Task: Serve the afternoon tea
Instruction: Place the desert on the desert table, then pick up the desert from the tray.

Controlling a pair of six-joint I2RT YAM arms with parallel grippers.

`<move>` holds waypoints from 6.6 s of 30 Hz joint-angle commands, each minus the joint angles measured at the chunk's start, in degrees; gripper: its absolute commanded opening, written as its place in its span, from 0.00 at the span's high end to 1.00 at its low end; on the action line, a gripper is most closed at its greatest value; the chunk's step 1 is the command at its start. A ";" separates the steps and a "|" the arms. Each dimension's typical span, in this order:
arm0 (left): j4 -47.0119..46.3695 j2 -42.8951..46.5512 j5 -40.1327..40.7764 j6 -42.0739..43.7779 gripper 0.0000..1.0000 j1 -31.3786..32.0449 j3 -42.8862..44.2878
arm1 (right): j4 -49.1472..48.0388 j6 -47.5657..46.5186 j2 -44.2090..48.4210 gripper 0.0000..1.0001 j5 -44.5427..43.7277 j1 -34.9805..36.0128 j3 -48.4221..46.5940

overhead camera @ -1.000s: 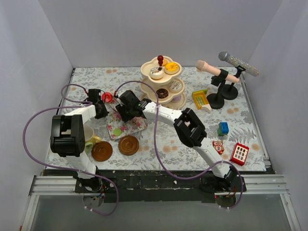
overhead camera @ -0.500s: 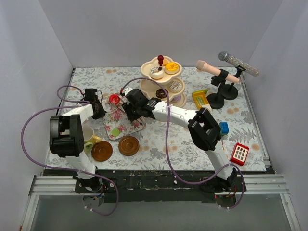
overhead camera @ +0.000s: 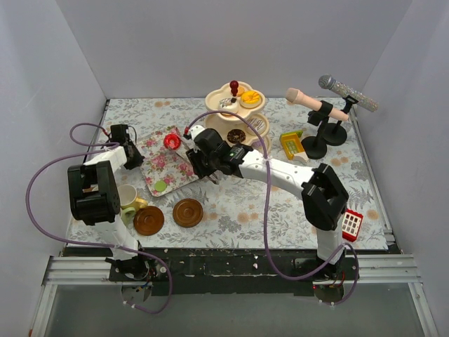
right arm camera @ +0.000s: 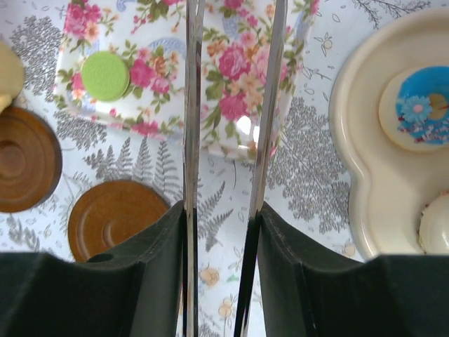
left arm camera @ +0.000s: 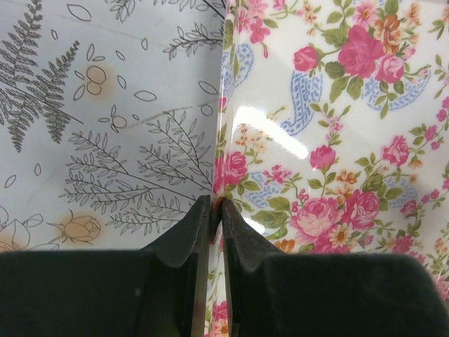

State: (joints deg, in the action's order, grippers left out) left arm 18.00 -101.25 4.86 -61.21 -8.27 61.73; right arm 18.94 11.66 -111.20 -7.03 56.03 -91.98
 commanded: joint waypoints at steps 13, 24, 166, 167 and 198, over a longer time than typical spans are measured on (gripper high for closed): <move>-1.30 1.67 0.41 0.48 0.82 -1.48 2.78 | 15.59 1.08 21.72 0.82 -1.50 0.57 5.41; -1.91 4.74 0.32 1.09 0.32 -1.48 2.69 | 25.44 0.74 25.68 0.82 2.80 -5.40 1.99; -8.68 18.55 0.85 1.89 0.10 -1.04 -5.22 | 20.17 -4.72 5.12 0.50 12.83 5.93 -8.20; -8.68 18.46 0.85 1.88 0.10 -1.04 -5.31 | 20.52 -4.72 3.72 0.50 12.83 6.11 -9.08; -8.59 17.76 -0.12 1.97 0.09 -1.04 -4.69 | 27.46 -5.33 -12.02 0.48 13.97 7.16 -23.76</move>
State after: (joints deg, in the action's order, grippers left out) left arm 10.22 -85.43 4.69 -59.79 -9.26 57.04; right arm 46.37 6.24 -122.41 5.82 62.81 -112.31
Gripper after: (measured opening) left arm 0.908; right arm 0.524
